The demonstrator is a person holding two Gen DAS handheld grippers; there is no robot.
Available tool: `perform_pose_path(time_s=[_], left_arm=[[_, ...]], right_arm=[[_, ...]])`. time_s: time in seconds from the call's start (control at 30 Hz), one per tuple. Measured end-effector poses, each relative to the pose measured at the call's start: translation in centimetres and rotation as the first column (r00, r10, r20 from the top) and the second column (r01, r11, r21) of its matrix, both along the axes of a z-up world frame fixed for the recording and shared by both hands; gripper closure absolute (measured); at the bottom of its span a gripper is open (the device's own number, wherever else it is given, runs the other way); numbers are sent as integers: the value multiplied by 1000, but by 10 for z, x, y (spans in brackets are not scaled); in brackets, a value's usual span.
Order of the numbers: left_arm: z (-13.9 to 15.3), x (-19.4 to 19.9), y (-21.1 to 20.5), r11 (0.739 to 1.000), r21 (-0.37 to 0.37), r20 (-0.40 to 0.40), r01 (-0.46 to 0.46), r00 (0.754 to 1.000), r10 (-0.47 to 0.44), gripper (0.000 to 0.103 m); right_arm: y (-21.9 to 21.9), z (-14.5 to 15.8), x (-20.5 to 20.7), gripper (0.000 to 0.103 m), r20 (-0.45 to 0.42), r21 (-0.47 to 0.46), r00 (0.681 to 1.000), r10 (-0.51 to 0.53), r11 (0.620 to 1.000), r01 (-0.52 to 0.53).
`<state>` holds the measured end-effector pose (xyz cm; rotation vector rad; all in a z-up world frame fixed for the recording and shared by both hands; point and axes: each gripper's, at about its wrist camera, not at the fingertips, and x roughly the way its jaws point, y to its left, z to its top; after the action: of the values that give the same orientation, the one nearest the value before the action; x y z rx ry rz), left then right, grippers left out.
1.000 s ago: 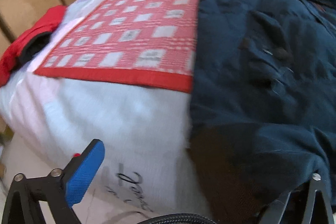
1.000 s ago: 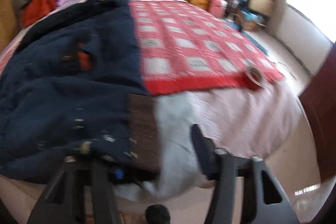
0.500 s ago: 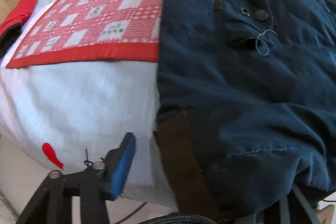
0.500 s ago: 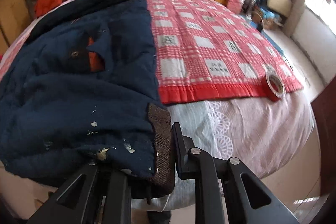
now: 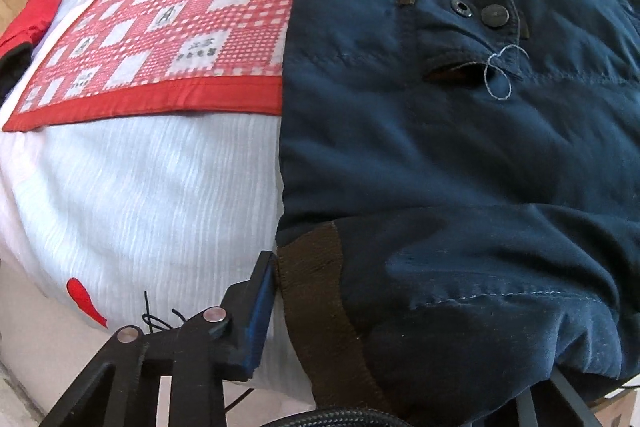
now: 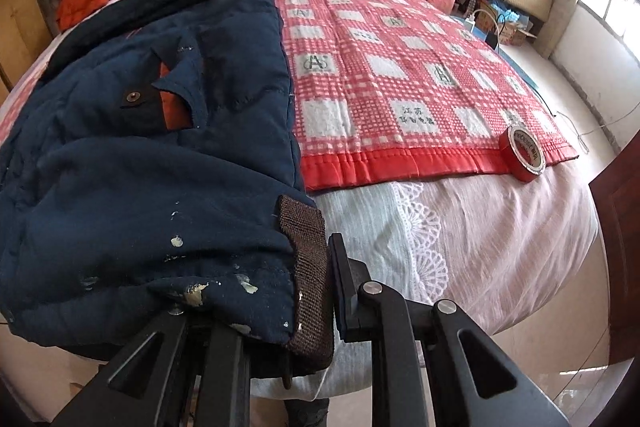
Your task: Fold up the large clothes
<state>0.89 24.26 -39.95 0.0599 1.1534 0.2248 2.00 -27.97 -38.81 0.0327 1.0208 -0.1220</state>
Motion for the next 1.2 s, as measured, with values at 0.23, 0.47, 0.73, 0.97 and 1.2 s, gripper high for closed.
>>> perform_pose_path(time_s=[0.23,0.47,0.73,0.97,1.2], left_arm=[[3,-12,17,1000,-25,-9,5,1000,-6,78],[21,-16,12,999,4,-13,43,999,-43,82],[30,-15,6,999,22,-9,40,999,-40,83],[36,-18,12,999,14,8,45,999,-45,83],[62,-20,8,998,27,17,65,998,-66,84]], right_arm=[[-18,6,-4,86,-15,47,1000,-19,999,20],[-13,20,-8,87,-17,13,999,41,999,-41],[-8,35,-11,87,-7,2,999,47,999,-47],[-7,46,-14,87,4,1,998,57,998,-57],[-7,68,-16,87,8,7,997,74,997,-74]])
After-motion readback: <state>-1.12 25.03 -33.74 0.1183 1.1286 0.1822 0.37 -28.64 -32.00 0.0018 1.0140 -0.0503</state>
